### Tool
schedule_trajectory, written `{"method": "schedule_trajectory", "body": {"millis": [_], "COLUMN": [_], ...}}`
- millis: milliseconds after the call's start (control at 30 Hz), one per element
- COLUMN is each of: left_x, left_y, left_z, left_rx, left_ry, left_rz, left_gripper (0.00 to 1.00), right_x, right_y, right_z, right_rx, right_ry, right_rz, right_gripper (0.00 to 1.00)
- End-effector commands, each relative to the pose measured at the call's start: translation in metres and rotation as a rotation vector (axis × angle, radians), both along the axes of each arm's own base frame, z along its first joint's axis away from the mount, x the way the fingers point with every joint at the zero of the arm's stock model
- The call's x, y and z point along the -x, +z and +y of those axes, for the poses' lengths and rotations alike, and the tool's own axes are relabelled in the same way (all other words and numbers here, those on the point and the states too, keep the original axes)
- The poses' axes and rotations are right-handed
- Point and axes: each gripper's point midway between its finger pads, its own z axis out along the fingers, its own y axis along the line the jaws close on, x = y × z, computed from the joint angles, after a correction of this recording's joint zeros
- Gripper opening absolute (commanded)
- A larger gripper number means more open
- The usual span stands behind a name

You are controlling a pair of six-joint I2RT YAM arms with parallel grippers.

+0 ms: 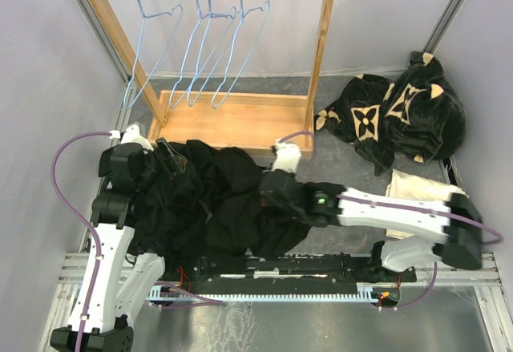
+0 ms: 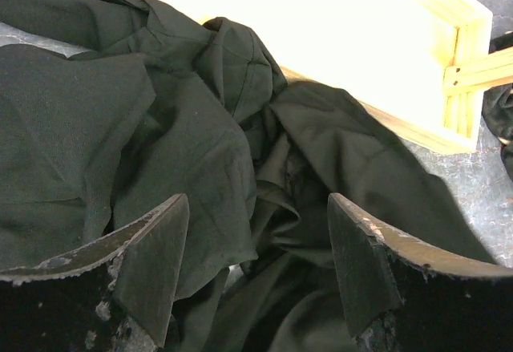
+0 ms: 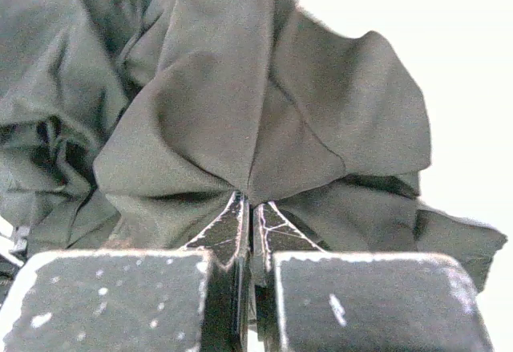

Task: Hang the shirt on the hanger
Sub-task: Adjust the shirt at the center of the board.

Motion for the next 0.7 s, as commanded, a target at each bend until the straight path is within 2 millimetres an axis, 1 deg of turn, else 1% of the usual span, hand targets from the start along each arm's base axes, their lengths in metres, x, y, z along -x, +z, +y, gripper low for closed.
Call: {"method": "schedule_trajectory", "body": {"millis": [0,67,100,133,167,233,300,333,400,467,500,567,600,667], "left_x": [-0.004,-0.005,-0.005,-0.005,-0.005,-0.006,-0.006,-0.006,-0.006,-0.006,-0.006,-0.007,-0.007,-0.007], "left_y": [0.009,0.009,0.009,0.008,0.009,0.008,0.007,0.008,0.007,0.007,0.007,0.006,0.006,0.006], "left_z": [-0.002,-0.002,-0.002,-0.002,-0.002,-0.001,-0.001,-0.001,-0.002,-0.002,-0.002,-0.003,-0.003,-0.003], "left_rx": [-0.011,-0.011,-0.012,-0.012,-0.011,-0.011,-0.012,-0.012,-0.011,-0.011,-0.011,-0.009,-0.009,-0.010], "left_ry": [-0.025,-0.025,-0.024,-0.024,-0.023,-0.022,-0.022,-0.021,-0.023,-0.025,-0.027,-0.030,-0.030,-0.029], "left_rz": [-0.046,-0.045,-0.044,-0.042,-0.044,-0.041,-0.039,-0.039,-0.037,-0.034,-0.033,-0.028,-0.027,-0.027], "left_gripper": [0.76,0.76,0.76,0.76,0.76,0.76,0.76,0.76,0.76,0.76,0.76,0.76,0.76,0.76], "right_x": [-0.021,-0.026,-0.024,-0.024,-0.022,-0.019,-0.018,-0.018,-0.020,-0.024,-0.025,-0.028,-0.029,-0.029], "right_y": [0.016,0.011,0.005,0.001,-0.003,-0.006,-0.002,0.001,0.015,0.030,0.037,0.047,0.051,0.054], "right_z": [-0.105,-0.147,-0.169,-0.187,-0.201,-0.220,-0.229,-0.233,-0.238,-0.239,-0.238,-0.228,-0.221,-0.194], "right_rx": [0.149,0.202,0.240,0.268,0.298,0.355,0.400,0.418,0.441,0.459,0.470,0.475,0.492,0.464], "right_ry": [-0.189,-0.264,-0.303,-0.341,-0.364,-0.387,-0.391,-0.396,-0.404,-0.393,-0.375,-0.307,-0.237,-0.080], "right_rz": [-0.101,-0.088,-0.064,-0.042,-0.018,0.005,0.000,-0.009,-0.035,-0.064,-0.077,-0.090,-0.097,-0.091], "right_gripper": [0.00,0.00,0.00,0.00,0.00,0.02,0.08,0.14,0.34,0.51,0.58,0.69,0.73,0.79]}}
